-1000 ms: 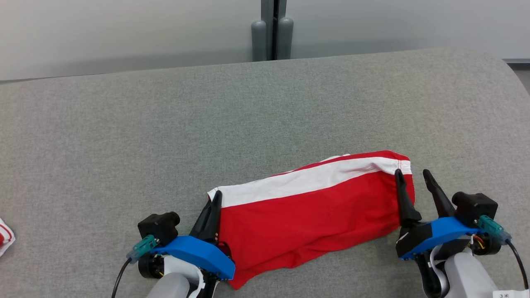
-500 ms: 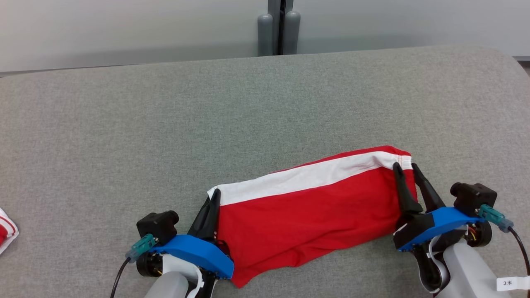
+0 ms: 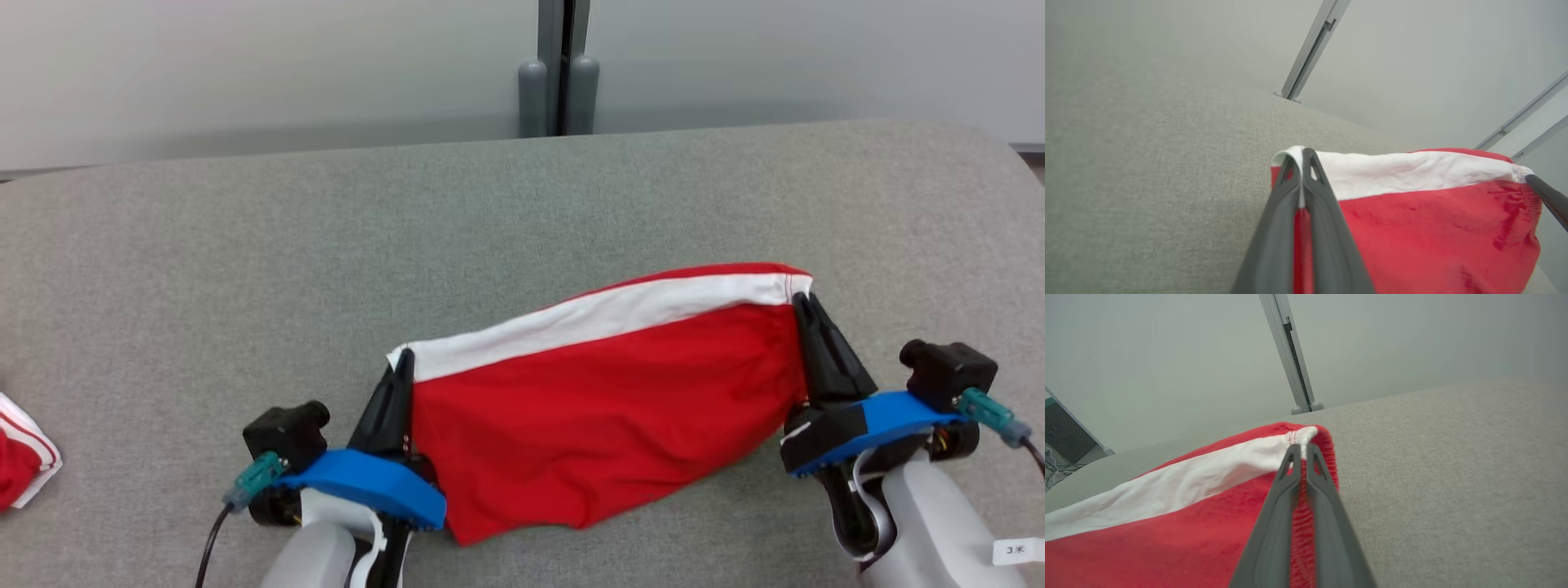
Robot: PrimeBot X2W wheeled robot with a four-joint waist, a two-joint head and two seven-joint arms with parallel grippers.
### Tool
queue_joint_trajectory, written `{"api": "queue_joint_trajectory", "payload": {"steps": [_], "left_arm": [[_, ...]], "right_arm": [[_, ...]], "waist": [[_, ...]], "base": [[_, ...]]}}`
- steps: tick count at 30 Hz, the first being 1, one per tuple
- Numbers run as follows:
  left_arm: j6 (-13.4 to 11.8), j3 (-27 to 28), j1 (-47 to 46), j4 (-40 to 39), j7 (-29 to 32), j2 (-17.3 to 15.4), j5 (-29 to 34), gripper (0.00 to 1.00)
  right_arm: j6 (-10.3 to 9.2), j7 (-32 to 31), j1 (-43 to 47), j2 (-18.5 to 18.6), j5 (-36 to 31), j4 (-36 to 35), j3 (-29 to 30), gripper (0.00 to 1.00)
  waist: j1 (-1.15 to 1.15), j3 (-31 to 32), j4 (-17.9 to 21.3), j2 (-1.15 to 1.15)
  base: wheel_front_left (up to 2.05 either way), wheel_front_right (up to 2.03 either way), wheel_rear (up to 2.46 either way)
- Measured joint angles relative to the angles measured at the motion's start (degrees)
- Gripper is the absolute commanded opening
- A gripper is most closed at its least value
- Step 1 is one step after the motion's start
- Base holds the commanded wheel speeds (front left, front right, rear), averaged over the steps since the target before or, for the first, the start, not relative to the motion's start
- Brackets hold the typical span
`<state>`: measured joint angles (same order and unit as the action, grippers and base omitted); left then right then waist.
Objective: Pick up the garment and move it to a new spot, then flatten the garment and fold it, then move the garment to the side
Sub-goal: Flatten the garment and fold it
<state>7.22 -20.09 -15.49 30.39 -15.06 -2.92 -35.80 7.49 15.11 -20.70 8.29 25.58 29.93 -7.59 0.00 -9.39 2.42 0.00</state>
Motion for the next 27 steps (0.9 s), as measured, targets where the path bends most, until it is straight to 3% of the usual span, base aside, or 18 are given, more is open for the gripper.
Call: {"api": "queue_joint_trajectory", "payload": {"steps": [4, 8, 12, 15, 27], "left_arm": [[0.15, 1.86, -2.41, -4.64, 0.01, -0.80, 3.54, 0.00], [0.16, 1.92, -9.55, -8.11, -0.01, -5.70, 6.14, 0.00], [0.16, 0.70, -18.22, -7.54, 0.00, -9.28, 6.98, 0.00], [0.18, 0.85, -25.50, -5.97, -0.01, -10.23, 7.21, 0.00], [-0.70, 4.83, -48.50, -2.35, -0.01, -7.65, 16.02, 0.00]], "right_arm": [[0.00, 0.00, -0.81, 0.48, -0.14, -5.39, -0.29, 0.00], [0.00, 0.01, -4.94, 2.05, 0.11, -9.48, -0.89, 0.00], [0.00, 0.01, -11.42, 3.89, 0.02, -10.06, -2.18, 0.00], [0.00, 0.01, -18.19, 4.99, -0.80, -9.40, -3.45, 0.00], [0.00, 0.01, -41.49, 6.42, -7.86, -6.93, -0.54, 0.00]], "waist": [[0.00, 2.08, -0.39, 0.00], [-0.01, 3.91, -0.73, 0.01], [-0.01, 3.22, -1.10, 0.01], [0.00, 1.17, -1.17, 0.01], [0.02, -9.99, -3.06, -0.01]], "base": [[0.00, 0.00, 0.00], [0.00, 0.00, 0.00], [0.00, 0.00, 0.00], [0.00, 0.00, 0.00], [0.00, 0.00, 0.00]]}}
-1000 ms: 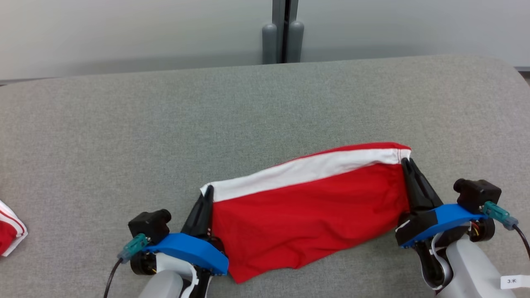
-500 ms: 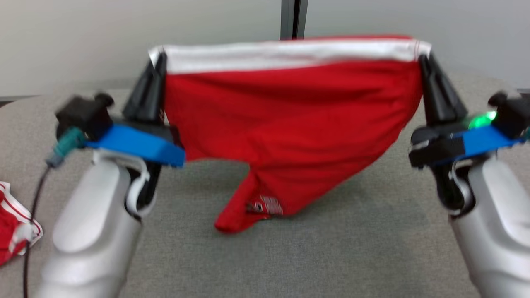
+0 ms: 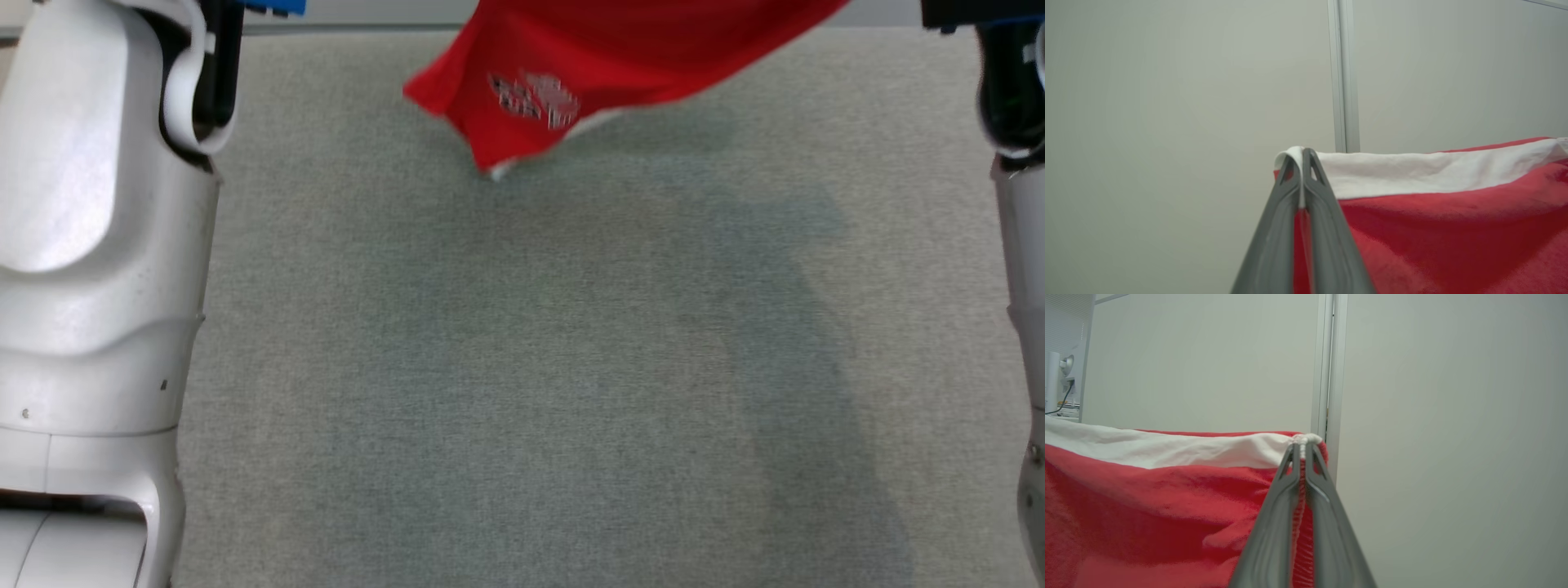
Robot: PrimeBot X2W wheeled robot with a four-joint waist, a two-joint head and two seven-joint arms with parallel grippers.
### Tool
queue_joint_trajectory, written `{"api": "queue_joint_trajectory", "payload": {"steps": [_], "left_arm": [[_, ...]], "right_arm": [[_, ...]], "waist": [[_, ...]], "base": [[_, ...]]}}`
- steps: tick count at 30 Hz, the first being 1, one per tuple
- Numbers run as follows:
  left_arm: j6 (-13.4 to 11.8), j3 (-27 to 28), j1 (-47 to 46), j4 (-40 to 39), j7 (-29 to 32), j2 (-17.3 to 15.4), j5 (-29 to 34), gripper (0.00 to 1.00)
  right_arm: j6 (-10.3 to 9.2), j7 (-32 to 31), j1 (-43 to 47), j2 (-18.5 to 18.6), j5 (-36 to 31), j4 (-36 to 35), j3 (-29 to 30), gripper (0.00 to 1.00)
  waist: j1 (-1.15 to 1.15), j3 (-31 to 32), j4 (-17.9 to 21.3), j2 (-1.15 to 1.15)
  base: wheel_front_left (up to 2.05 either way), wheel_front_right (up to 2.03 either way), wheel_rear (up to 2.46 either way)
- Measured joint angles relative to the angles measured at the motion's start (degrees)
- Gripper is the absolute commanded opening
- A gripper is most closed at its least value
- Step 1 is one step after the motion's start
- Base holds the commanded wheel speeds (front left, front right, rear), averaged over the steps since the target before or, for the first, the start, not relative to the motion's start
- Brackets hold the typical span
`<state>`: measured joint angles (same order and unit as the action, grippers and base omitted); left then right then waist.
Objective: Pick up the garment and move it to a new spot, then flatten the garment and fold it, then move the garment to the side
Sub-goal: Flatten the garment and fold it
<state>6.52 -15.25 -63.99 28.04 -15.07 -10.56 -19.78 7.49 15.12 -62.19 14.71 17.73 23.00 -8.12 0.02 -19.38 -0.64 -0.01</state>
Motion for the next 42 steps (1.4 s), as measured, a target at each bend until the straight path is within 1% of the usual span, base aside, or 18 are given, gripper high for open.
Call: {"api": "queue_joint_trajectory", "payload": {"steps": [4, 7, 13, 16, 19, 23, 25, 27, 29, 33, 36, 42], "left_arm": [[-0.09, 3.07, -1.58, -2.22, 0.00, 2.14, 1.81, 0.00], [0.03, 3.96, 0.14, -3.28, -0.01, 3.89, 2.90, 0.00], [0.57, 6.50, 12.31, -3.68, 0.01, 6.11, 2.55, 0.00], [0.60, 6.48, 19.37, -3.86, 0.01, 7.17, 2.29, 0.00], [0.74, 6.30, 27.35, -4.11, 0.01, 7.40, 1.18, 0.00], [0.89, 4.72, 35.82, -4.93, 0.01, 7.70, -0.69, 0.00], [0.91, 4.32, 39.56, -5.28, 0.01, 7.68, -1.58, 0.00], [0.91, 3.44, 42.52, -5.69, 0.01, 7.66, -2.20, 0.00], [0.91, 3.42, 45.19, -6.01, 0.00, 7.73, -2.92, 0.00], [0.91, 3.90, 50.72, -7.02, 0.01, 7.70, -4.21, 0.00], [0.91, 5.16, 55.62, -8.51, 0.01, 7.70, -4.83, 0.00], [0.92, 5.23, 62.97, -12.03, 0.01, 7.77, -5.26, 0.00]], "right_arm": [[0.00, 0.00, -1.54, -0.04, -2.24, -0.29, 2.02, 0.00], [0.00, 0.00, -0.55, -0.37, -2.67, -0.65, 2.46, 0.00], [0.00, -0.01, 10.89, -1.22, -2.12, -0.64, 2.18, 0.00], [0.00, 0.00, 17.39, -1.46, -1.27, -1.37, 2.30, 0.00], [0.00, -0.02, 24.48, -2.40, -0.29, -2.78, 2.86, 0.00], [0.00, 0.00, 33.23, -3.86, 1.36, -5.50, 4.05, 0.00], [0.00, -0.01, 37.82, -4.24, 1.58, -6.56, 4.07, 0.00], [0.00, -0.01, 41.42, -5.61, 2.05, -7.54, 4.79, 0.00], [0.00, -0.01, 44.81, -6.15, 2.05, -8.17, 4.70, 0.00], [0.00, -0.01, 50.59, -7.73, 2.04, -9.02, 4.69, 0.00], [0.01, -0.02, 54.54, -8.88, 2.11, -9.24, 4.87, 0.00], [0.01, -0.01, 60.72, -9.64, 2.57, -10.63, 5.03, 0.00]], "waist": [[-0.01, -1.80, -1.54, 0.00], [-0.02, -2.50, -2.51, 0.00], [-0.03, -0.95, -3.36, 0.00], [-0.03, 0.51, -3.50, 0.00], [-0.03, 2.47, -3.69, 0.00], [-0.04, 5.88, -4.09, 0.00], [-0.04, 7.76, -4.29, 0.01], [-0.04, 9.54, -4.34, 0.01], [-0.04, 11.52, -4.47, 0.00], [-0.04, 15.26, -4.22, 0.01], [-0.04, 17.42, -3.26, 0.01], [-0.04, 20.59, -1.96, 0.02]], "base": [[0.00, 0.00, 0.00], [0.00, 0.00, 0.00], [0.00, 0.00, 0.00], [0.00, 0.00, 0.00], [0.00, 0.00, 0.00], [0.00, 0.00, 0.00], [0.00, 0.00, 0.00], [0.00, 0.00, 0.00], [0.00, 0.00, 0.00], [0.00, 0.00, 0.00], [0.00, 0.00, 0.00], [0.00, 0.00, 0.00]]}}
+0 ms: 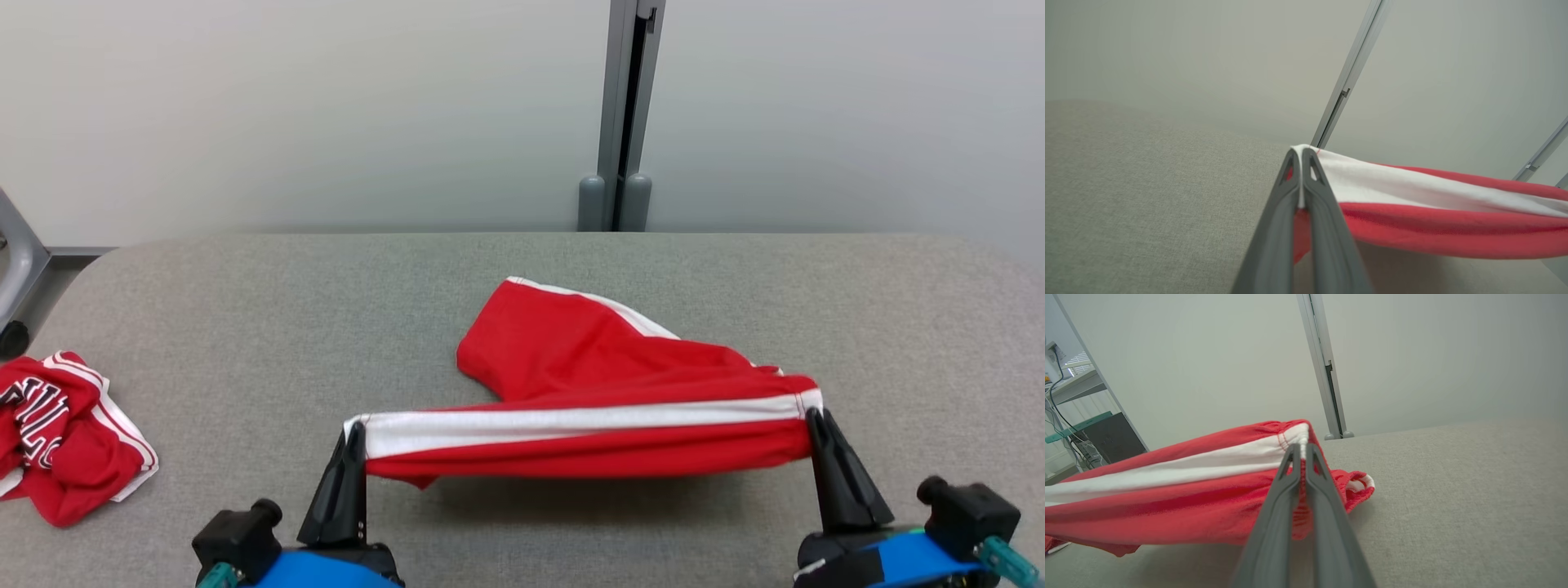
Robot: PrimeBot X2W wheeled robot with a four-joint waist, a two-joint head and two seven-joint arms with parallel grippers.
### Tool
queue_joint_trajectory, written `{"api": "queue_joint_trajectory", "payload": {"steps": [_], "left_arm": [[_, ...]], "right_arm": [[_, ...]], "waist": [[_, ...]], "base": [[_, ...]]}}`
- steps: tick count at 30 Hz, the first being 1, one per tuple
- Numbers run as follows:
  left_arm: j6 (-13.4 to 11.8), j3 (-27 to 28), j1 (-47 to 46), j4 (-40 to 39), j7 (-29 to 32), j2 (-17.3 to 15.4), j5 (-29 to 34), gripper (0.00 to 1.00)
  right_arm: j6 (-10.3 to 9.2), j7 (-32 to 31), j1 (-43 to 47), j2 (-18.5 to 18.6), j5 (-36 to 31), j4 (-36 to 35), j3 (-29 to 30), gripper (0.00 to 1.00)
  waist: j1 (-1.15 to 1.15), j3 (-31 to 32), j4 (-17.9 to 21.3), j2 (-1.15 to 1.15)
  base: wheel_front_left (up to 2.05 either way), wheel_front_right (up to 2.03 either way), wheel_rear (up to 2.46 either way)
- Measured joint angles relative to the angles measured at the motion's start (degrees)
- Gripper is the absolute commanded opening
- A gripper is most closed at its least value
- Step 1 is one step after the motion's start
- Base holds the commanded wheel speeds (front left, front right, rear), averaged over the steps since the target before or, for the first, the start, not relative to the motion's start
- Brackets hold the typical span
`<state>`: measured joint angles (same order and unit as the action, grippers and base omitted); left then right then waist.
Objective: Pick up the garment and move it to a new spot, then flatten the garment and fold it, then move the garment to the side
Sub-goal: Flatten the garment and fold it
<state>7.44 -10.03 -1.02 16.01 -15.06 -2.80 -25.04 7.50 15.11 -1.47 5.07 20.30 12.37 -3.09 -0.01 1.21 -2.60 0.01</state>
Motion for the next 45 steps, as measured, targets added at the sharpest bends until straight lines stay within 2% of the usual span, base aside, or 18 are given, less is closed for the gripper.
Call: {"api": "queue_joint_trajectory", "payload": {"steps": [7, 11, 18, 24, 32, 39, 44, 45], "left_arm": [[0.00, -0.74, 4.53, -2.63, 0.00, -0.02, 1.70, 0.00], [0.00, -2.19, 3.45, -2.72, 0.01, -0.04, 2.50, 0.00], [0.00, -5.77, -10.54, 3.56, 0.00, -2.02, 2.61, 0.00], [0.00, -10.67, -24.69, 12.06, 0.00, -5.93, 1.62, 0.00], [0.00, -19.12, -40.21, 22.08, 0.47, -11.10, -5.73, 0.00], [0.00, -25.74, -46.80, 27.51, 1.27, -14.26, -11.48, 0.00], [0.00, -28.10, -48.29, 30.16, 0.71, -14.50, -14.45, 0.00], [0.00, -28.29, -48.34, 30.53, 0.49, -14.38, -15.17, 0.21]], "right_arm": [[0.00, -0.01, 5.65, -0.52, 1.03, -1.68, 0.43, 0.00], [0.00, 0.00, 5.69, -0.75, 1.37, -2.04, 1.54, 0.00], [-0.01, 0.00, -1.18, -1.46, 1.69, 0.60, 1.83, 0.00], [-0.01, 0.00, -9.67, -2.02, 1.97, 3.48, 2.77, 0.00], [-0.01, 0.01, -17.50, -2.19, 4.42, 7.30, 0.19, 0.00], [-0.01, 0.00, -20.39, -2.25, 6.69, 9.05, -3.80, 0.00], [-0.01, 0.00, -21.34, -2.21, 6.53, 10.60, -4.48, 0.00], [-0.01, 0.00, -21.62, -2.23, 6.50, 10.87, -4.43, 0.38]], "waist": [[0.00, 1.43, 0.71, 0.00], [0.01, 0.05, 1.76, 0.00], [0.02, -5.52, 5.55, -0.01], [0.03, -12.39, 8.95, -0.02], [0.04, -19.27, 11.29, -0.03], [0.03, -22.61, 12.58, -0.03], [0.02, -23.51, 13.21, -0.03], [0.02, -23.58, 13.25, -0.03]], "base": [[0.00, 0.00, 0.00], [0.00, 0.00, 0.00], [0.00, 0.00, 0.00], [0.00, 0.00, 0.00], [0.00, 0.00, 0.00], [0.00, 0.00, 0.00], [0.00, 0.00, 0.00], [0.00, 0.00, 0.00]]}}
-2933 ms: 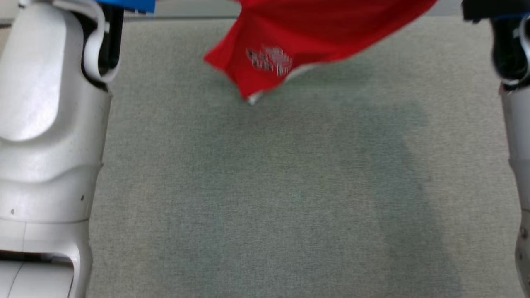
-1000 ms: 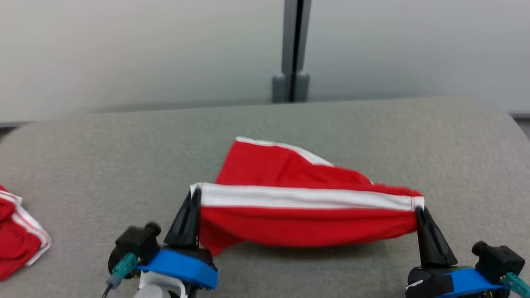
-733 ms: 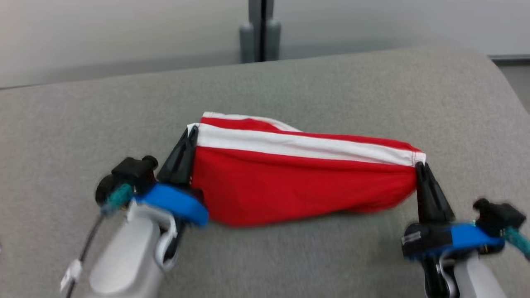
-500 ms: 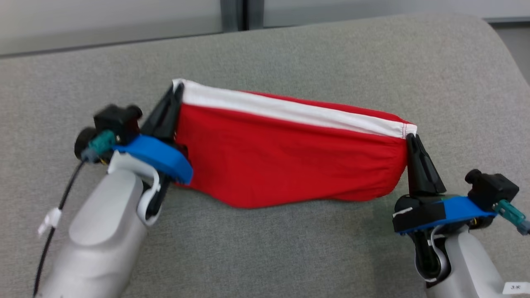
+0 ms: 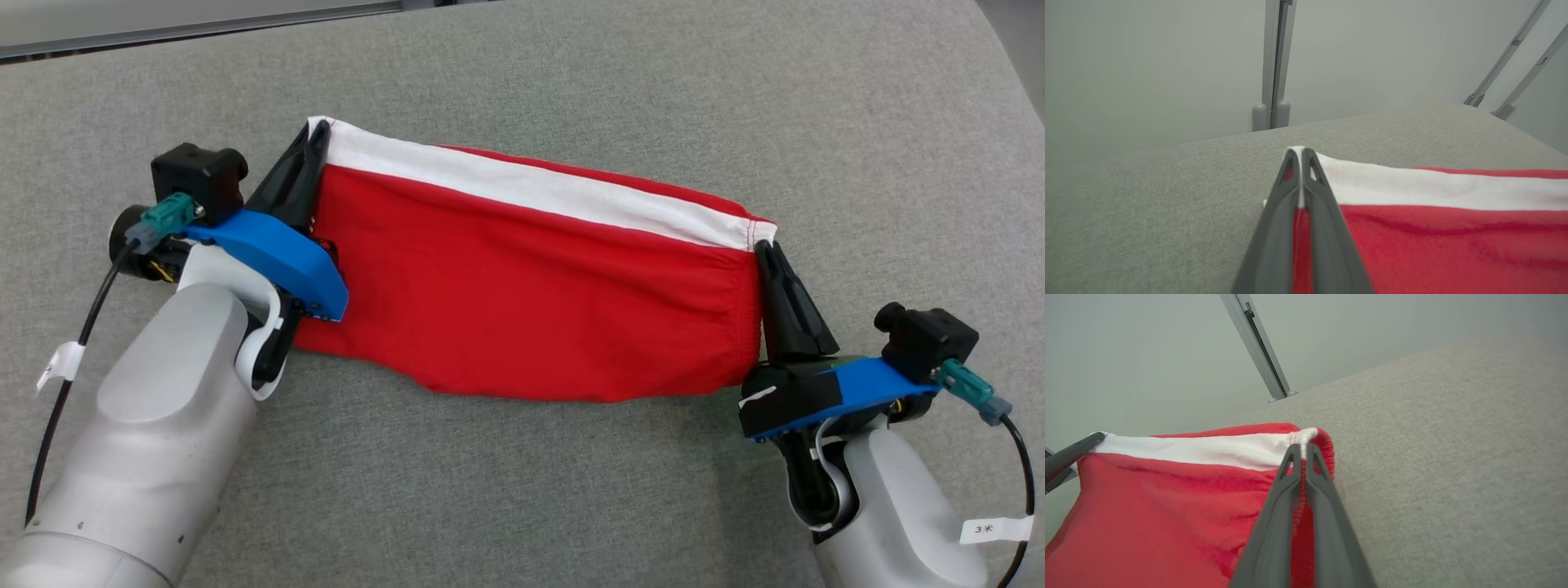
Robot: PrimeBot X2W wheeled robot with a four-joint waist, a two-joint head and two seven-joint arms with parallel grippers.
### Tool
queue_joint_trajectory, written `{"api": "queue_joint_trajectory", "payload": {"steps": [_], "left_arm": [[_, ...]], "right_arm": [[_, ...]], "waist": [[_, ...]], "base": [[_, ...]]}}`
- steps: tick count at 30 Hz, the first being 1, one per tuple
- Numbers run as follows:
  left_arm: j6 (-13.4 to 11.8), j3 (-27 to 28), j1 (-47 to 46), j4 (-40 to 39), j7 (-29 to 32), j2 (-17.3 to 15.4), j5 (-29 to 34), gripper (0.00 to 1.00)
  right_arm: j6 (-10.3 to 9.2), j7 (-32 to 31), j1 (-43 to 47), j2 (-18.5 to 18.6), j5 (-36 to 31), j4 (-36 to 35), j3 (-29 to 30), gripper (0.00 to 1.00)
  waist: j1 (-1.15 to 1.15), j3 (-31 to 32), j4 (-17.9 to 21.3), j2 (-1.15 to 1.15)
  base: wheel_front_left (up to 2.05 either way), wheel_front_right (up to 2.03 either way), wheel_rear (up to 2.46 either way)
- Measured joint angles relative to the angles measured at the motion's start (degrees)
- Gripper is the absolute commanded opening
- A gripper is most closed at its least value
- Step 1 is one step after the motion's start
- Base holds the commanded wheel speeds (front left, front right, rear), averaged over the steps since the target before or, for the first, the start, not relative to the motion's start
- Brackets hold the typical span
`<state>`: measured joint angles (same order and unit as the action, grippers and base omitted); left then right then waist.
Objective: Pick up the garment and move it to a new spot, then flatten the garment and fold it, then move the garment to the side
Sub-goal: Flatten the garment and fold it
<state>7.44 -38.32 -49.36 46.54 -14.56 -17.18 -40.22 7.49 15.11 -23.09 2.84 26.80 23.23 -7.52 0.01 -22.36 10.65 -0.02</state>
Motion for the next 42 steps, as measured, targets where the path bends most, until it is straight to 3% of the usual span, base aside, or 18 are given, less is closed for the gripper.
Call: {"api": "queue_joint_trajectory", "payload": {"steps": [1, 2, 6, 10, 17, 33, 34, 36, 42], "left_arm": [[0.00, -0.35, -0.04, 0.34, -0.18, 0.10, -0.38, 0.54], [0.00, -0.59, -0.07, 0.75, -0.20, 0.24, -0.76, 1.00], [0.00, -0.40, 0.03, 1.59, -0.35, 1.14, -1.68, 1.00], [0.00, 3.42, 2.54, 0.77, -0.44, 1.58, -1.56, 1.00], [0.00, 3.98, 9.45, 1.36, -0.43, 4.98, -1.63, 1.00], [-1.42, 1.03, 6.33, 17.45, 1.14, 8.60, -1.15, 1.00], [-1.41, 0.87, 6.00, 18.09, 1.45, 8.88, -1.19, 0.91], [-1.30, 0.52, 5.83, 19.05, 1.89, 9.37, -1.25, 0.00], [-0.80, 0.47, 7.41, 20.30, 0.75, 11.29, -2.11, 0.00]], "right_arm": [[0.00, 0.01, -0.19, 0.00, -0.08, 0.22, 0.20, 0.84], [0.00, 0.00, -0.24, 0.01, -0.43, 0.40, 0.38, 1.00], [0.00, 0.01, -0.18, 0.01, -1.43, 0.58, 2.16, 1.00], [0.00, 0.00, 0.83, 0.03, -3.81, -0.78, 4.60, 1.00], [0.00, 0.01, 4.69, 0.04, -6.31, -1.66, 8.49, 1.00], [0.00, 0.01, 5.51, 0.02, -8.20, -1.76, 9.92, 1.00], [0.00, 0.01, 5.51, 0.02, -8.21, -1.75, 9.99, 1.00], [0.00, 0.01, 5.52, 0.01, -8.39, -1.75, 10.17, 1.00], [0.00, 0.01, 6.00, 0.01, -9.62, -1.38, 11.16, 1.00]], "waist": [[0.00, -0.05, 0.02, 0.00], [0.00, -0.04, 0.01, 0.00], [0.00, 0.70, -0.47, 0.00], [-0.01, 2.23, -1.22, 0.02], [-0.02, 4.51, -2.15, 0.03], [-0.01, 3.80, -0.84, 0.03], [-0.01, 3.88, -0.83, 0.03], [-0.01, 4.18, -0.96, 0.03], [0.00, 6.75, -2.74, 0.03]], "base": [[0.00, 0.00, 0.00], [0.00, 0.00, 0.00], [0.00, 0.00, 0.00], [0.00, 0.00, 0.00], [0.00, 0.00, 0.00], [0.00, 0.00, 0.00], [0.00, 0.00, 0.00], [0.00, 0.00, 0.00], [0.00, 0.00, 0.00]]}}
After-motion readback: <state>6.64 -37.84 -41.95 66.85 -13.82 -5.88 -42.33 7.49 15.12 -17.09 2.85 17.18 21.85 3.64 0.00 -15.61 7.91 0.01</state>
